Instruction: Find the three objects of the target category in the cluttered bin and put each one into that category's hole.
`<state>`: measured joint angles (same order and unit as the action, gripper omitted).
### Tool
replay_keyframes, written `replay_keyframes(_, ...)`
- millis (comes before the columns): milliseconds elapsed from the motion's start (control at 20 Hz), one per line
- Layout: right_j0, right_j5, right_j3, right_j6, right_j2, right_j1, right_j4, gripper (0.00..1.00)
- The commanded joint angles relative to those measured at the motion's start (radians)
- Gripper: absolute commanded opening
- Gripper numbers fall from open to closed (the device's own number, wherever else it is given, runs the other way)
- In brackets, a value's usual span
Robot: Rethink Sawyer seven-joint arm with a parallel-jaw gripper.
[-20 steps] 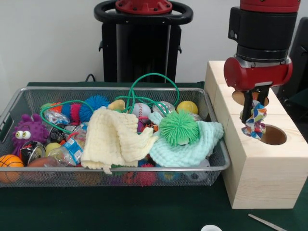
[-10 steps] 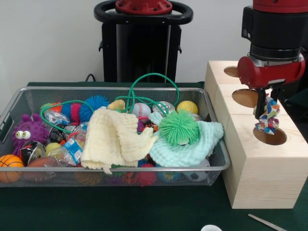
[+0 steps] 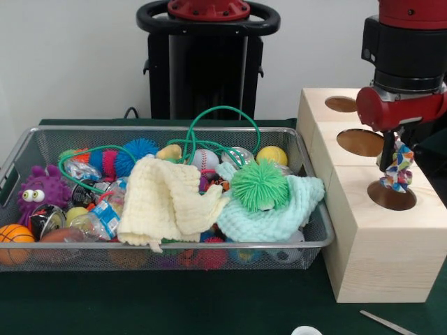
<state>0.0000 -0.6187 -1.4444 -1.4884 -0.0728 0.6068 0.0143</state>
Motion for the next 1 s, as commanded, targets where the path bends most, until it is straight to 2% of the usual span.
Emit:
replay_keyframes(50, -0.012, 0.099, -0.101, -0.255, 0.024, -0.072, -0.015, 0.00)
replay_keyframes(500, -0.006, 0.163, -0.069, -0.224, 0.048, -0.086, -0.002, 0.00)
replay_keyframes(550, -0.001, 0.159, -0.070, -0.226, 0.055, -0.087, -0.007, 1.00)
replay_keyframes(700, 0.005, 0.111, -0.067, -0.257, 0.063, -0.080, -0.036, 1.00)
replay_keyframes(750, -0.001, 0.058, -0.051, -0.213, 0.048, -0.068, -0.030, 1.00)
replay_keyframes(800, 0.003, 0.025, -0.049, -0.211, 0.050, -0.054, -0.036, 1.00)
replay_keyframes(850, 0.003, 0.007, -0.054, -0.231, 0.050, -0.041, -0.056, 1.00)
replay_keyframes(1000, 0.004, -0.029, -0.041, -0.212, 0.050, -0.033, -0.056, 1.00)
